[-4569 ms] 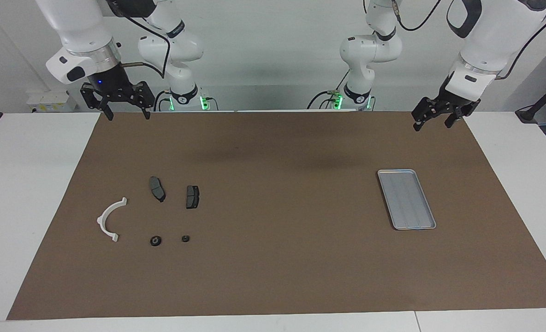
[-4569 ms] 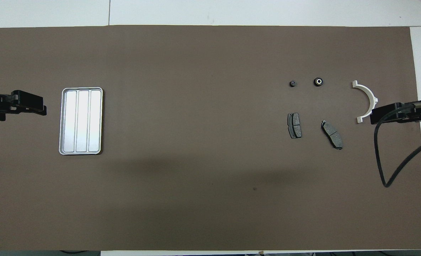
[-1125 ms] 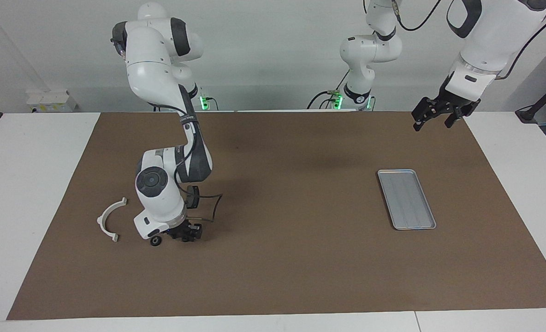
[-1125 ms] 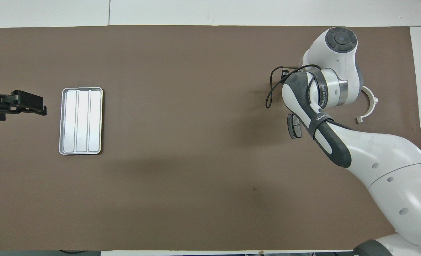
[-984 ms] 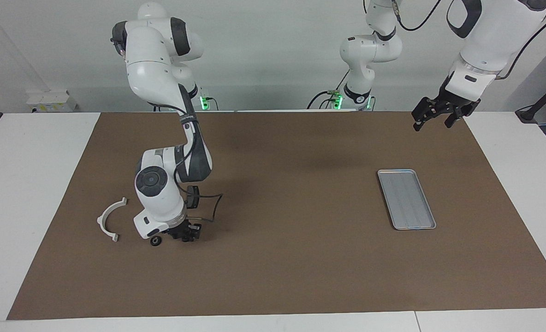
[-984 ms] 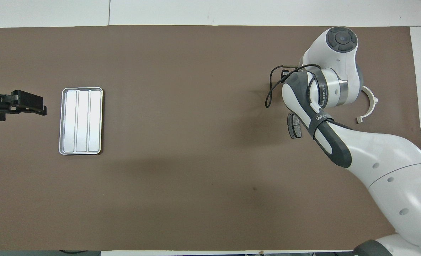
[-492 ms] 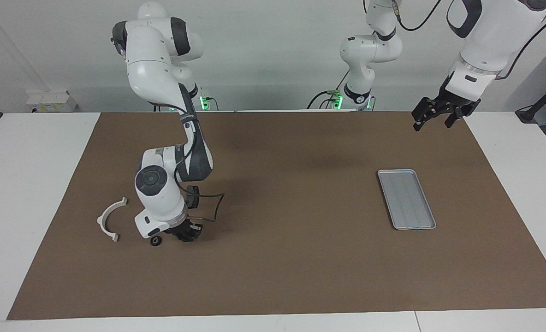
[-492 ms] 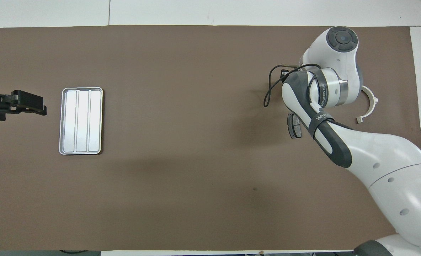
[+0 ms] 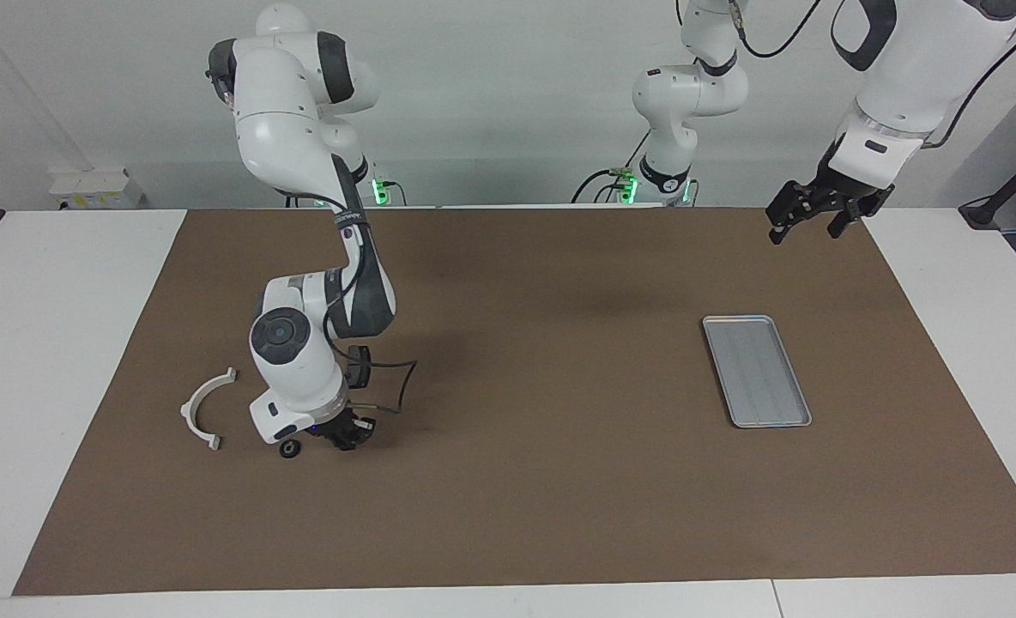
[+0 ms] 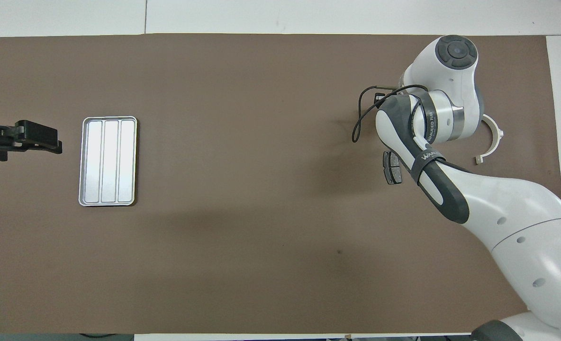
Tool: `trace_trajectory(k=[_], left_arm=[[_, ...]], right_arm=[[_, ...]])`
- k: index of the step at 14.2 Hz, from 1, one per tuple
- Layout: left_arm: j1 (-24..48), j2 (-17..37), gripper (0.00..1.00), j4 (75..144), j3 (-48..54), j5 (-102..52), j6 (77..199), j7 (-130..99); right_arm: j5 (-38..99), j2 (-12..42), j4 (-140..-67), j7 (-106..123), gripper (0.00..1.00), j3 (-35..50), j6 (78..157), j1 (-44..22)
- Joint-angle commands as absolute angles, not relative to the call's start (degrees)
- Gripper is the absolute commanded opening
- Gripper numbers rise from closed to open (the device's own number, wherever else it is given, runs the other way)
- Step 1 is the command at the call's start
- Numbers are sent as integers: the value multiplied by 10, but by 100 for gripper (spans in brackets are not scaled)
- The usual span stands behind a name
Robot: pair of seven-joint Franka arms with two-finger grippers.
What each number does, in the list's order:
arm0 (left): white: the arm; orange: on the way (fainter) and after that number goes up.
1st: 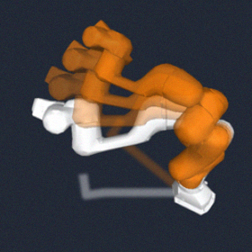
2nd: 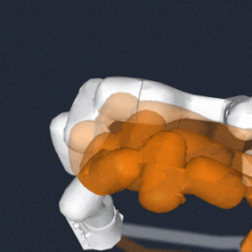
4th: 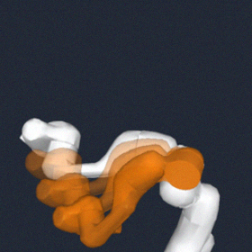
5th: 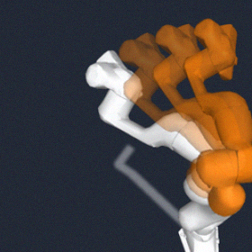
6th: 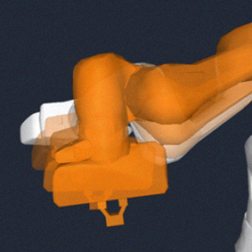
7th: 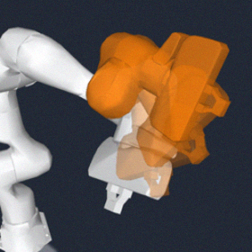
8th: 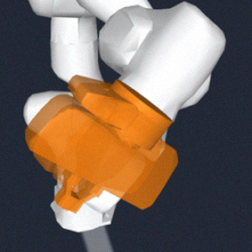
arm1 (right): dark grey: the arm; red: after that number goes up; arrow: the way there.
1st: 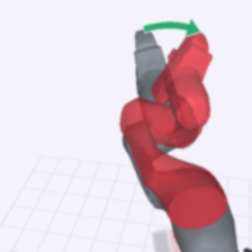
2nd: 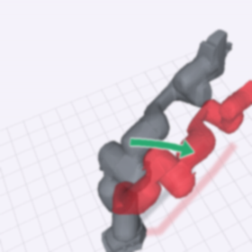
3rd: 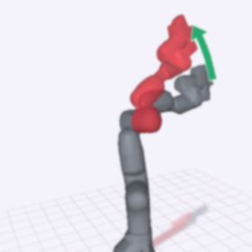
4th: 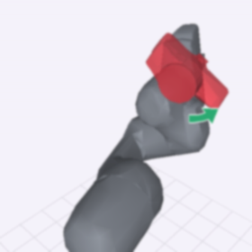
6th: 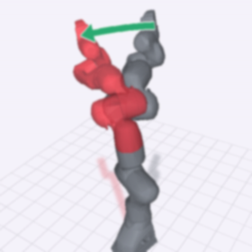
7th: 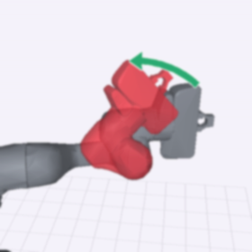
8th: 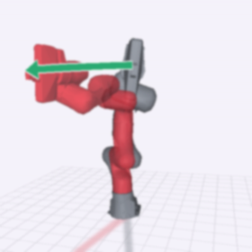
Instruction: Pick bearing gear from pile to tray
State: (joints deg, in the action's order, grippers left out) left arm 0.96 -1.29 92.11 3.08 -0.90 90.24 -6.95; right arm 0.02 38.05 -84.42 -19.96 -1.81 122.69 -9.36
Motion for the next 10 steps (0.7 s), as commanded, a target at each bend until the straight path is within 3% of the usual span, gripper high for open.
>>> trace_trajectory(k=[1,7,10], left_arm=[[6,-21,100,931,33,-3,902,-68],[6,-21,100,931,33,-3,902,-68],[6,-21,100,931,33,-3,902,-68]], right_arm=[[-3,375,-841,-205,0,-17,1210,-86],[-17,303,-764,-194,0,-13,994,-98],[-9,259,-719,-228,0,-11,896,-156]])
